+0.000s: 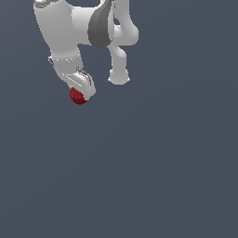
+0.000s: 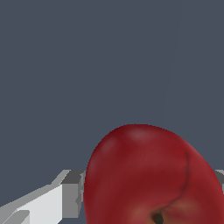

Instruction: Pick up the object and move it to a goal position.

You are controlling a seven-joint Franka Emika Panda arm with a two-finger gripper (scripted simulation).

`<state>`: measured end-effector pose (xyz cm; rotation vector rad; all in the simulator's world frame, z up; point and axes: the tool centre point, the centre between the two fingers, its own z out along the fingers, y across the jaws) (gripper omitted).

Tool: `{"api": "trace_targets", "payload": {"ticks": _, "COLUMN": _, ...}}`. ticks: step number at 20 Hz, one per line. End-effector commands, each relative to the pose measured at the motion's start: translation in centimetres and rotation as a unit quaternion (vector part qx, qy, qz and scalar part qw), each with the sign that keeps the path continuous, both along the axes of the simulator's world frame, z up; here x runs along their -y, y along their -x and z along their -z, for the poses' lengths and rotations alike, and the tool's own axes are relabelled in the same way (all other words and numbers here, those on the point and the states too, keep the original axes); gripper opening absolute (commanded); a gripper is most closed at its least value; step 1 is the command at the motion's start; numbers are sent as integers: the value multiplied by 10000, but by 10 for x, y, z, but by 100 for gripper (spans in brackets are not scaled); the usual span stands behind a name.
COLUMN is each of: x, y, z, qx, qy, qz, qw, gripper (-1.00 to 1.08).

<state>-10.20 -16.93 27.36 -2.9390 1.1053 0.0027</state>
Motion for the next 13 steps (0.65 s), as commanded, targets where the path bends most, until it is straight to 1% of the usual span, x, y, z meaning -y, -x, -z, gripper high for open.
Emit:
{"api": "trace_targets", "payload": {"ticks": 1, "x": 10, "y": 4, "z": -17, "qx": 5, "qy": 5, "qz": -6, "qw": 10000, "gripper": -100}}
{"api": "trace_targets", "payload": {"ticks": 7, "x": 25, "y": 8, "z": -39, "qx": 5, "qy": 8, "qz": -7, "qw": 10000, "gripper": -100}}
{"api": "trace_targets", "payload": {"ticks": 13, "x": 28, "y": 8, "z": -42, "qx": 5, "qy": 10, "qz": -10, "qw": 10000, "gripper": -100}}
